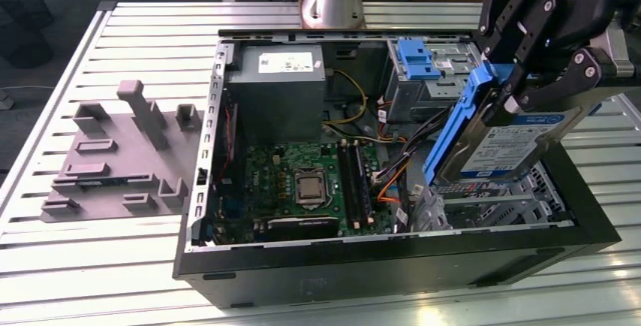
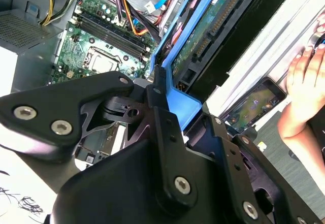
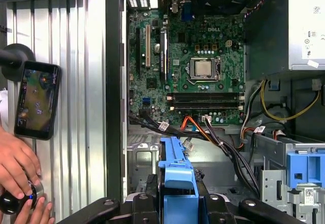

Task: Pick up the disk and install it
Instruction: 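Insert the disk into the insertion slot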

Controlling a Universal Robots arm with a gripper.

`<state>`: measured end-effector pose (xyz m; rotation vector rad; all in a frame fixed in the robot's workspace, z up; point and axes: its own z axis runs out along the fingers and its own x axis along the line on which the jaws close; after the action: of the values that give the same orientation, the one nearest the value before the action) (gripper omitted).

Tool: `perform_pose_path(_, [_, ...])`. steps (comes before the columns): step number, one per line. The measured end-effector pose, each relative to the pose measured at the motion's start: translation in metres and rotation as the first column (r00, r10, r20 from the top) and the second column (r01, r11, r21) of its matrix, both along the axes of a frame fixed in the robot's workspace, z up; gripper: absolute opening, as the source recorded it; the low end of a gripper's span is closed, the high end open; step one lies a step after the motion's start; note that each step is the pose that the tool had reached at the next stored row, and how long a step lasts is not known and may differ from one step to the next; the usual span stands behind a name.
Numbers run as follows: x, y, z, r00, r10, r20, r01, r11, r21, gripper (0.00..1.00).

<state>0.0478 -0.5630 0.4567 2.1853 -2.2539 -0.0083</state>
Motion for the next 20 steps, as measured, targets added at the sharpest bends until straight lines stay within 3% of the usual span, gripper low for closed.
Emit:
perform_pose_path(9, [0.0017,0.0000,-0.0007,1.0000,-0.001,0.0000,0.001,1.0000,0.0003,0.36])
perform_pose_path(17, [0.0113,-0.0004,-0.0055,1.0000,-0.002,0.0000,0.002,1.0000,0.0000,0.36])
perform_pose_path(20, [0.0178,-0.0010,-0.0103,1.0000,-0.002,0.0000,0.002,1.0000,0.0000,0.36])
